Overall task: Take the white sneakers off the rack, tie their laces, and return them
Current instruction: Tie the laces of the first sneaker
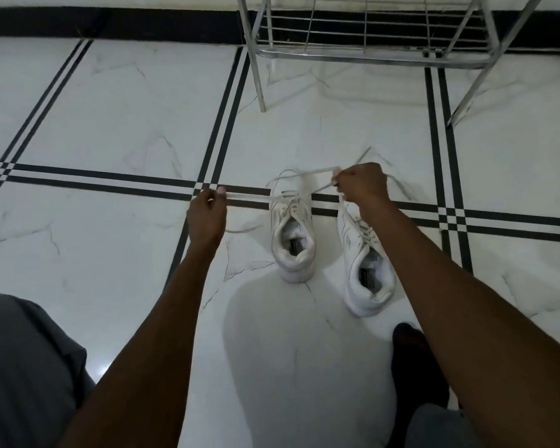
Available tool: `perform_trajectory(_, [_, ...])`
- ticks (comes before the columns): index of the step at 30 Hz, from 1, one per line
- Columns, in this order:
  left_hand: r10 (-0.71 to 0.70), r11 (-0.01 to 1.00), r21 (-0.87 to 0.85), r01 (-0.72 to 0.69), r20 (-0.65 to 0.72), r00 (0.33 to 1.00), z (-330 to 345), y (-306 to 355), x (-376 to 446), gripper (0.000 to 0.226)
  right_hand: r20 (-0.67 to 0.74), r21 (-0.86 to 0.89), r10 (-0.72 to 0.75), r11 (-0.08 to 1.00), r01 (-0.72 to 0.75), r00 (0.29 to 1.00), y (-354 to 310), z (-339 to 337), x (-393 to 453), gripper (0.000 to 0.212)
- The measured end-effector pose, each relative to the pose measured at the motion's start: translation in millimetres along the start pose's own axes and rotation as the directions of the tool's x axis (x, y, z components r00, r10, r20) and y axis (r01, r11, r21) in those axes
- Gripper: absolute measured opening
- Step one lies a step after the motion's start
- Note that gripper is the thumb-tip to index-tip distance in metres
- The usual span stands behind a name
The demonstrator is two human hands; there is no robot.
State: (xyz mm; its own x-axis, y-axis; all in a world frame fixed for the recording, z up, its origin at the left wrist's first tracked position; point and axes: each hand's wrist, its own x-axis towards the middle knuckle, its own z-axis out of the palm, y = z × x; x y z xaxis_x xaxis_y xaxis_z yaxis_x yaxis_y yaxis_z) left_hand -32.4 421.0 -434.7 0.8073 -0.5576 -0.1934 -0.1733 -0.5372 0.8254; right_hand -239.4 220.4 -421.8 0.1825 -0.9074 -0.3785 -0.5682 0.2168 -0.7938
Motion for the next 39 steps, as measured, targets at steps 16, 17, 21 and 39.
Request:
perform_trajectory(16, [0.206, 0.948, 0.194, -0.252, 0.230, 0.951, 40, -4, -16, 0.031, 0.374, -0.350, -0.364, 0.796, 0.494, 0.853, 17, 19, -13, 0.031])
perform_trajectory(17, [0.210, 0.945, 0.194, -0.264, 0.260, 0.942, 46, -1, -18, 0.030, 0.425, -0.359, -0.351, 0.781, 0.512, 0.834, 17, 23, -14, 0.028])
perform_trajectory(21, [0.190, 0.954, 0.171, -0.248, 0.297, 0.936, 63, 0, -21, 0.024, 0.420, -0.382, -0.355, 0.765, 0.518, 0.835, 20, 31, -21, 0.015])
perform_trajectory(39, [0.248, 0.724, 0.582, -0.371, 0.284, 0.926, 51, 1, -13, 0.022, 0.315, -0.726, -0.363, 0.504, 0.469, 0.877, 29, 38, -28, 0.021])
